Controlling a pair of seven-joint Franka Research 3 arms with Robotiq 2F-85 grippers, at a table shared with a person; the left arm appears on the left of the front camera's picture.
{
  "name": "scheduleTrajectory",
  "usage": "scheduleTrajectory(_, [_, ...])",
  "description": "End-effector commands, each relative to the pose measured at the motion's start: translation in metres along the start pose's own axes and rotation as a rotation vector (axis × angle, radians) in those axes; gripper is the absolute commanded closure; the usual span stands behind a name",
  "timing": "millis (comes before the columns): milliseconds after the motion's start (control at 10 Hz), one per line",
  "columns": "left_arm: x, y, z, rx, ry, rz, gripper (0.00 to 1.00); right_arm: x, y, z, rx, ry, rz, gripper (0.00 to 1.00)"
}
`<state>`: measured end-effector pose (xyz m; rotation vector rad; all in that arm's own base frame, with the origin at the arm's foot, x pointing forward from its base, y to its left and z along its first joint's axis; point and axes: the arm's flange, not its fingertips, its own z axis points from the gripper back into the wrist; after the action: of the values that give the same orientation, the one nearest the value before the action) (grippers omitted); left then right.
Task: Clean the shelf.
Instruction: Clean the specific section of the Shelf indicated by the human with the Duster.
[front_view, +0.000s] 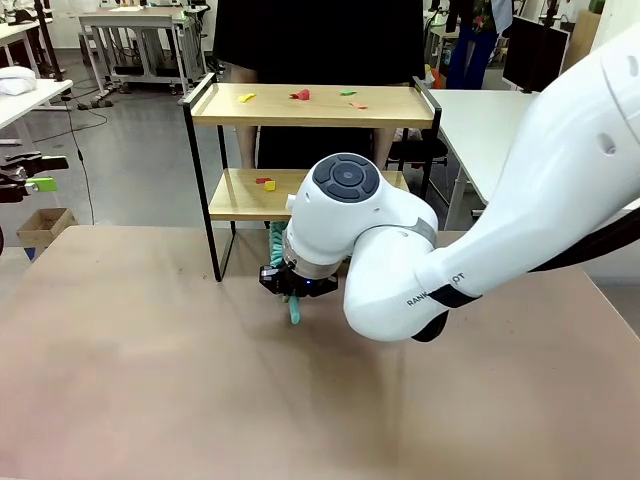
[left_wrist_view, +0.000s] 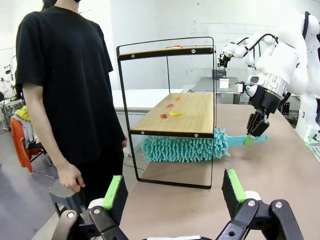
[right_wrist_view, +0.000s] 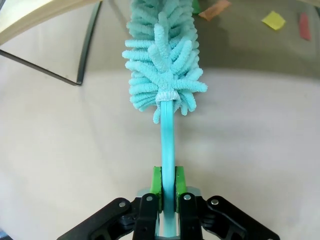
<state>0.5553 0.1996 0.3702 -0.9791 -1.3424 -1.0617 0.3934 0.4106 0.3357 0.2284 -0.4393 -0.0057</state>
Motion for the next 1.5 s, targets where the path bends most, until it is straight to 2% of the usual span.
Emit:
scheduleTrajectory(0, [0.003,-0.002,0.0,0.001,-0.002,-0.005,0.0,-0.006,-0.016,0.014,-0.033,-0.024,-0.068,0.87])
scheduleTrajectory(300, [0.003,-0.002,0.0,0.001,-0.002,-0.005,0.0,-0.01,-0.05,0.027,-0.123,-0.033,-0.11,0.87])
scheduleTrajectory(800, [0.003,-0.002,0.0,0.001,-0.002,-0.005,0.0,-0.006,-0.101,0.057,-0.363,-0.056,-0.149,0.87])
scheduleTrajectory(1100, [0.003,-0.002,0.0,0.001,-0.002,-0.005,0.0,-0.011,-0.106,0.067,-0.463,-0.081,-0.108,0.87])
scheduleTrajectory(1200, [0.003,-0.002,0.0,0.001,-0.002,-0.005,0.0,-0.013,-0.102,0.067,-0.473,-0.097,-0.088,0.87])
scheduleTrajectory(1300, [0.003,-0.002,0.0,0.001,-0.002,-0.005,0.0,-0.017,-0.091,0.067,-0.422,-0.118,-0.036,0.87])
scheduleTrajectory(1400, [0.003,-0.002,0.0,0.001,-0.002,-0.005,0.0,-0.013,-0.104,0.061,-0.448,-0.077,-0.121,0.87])
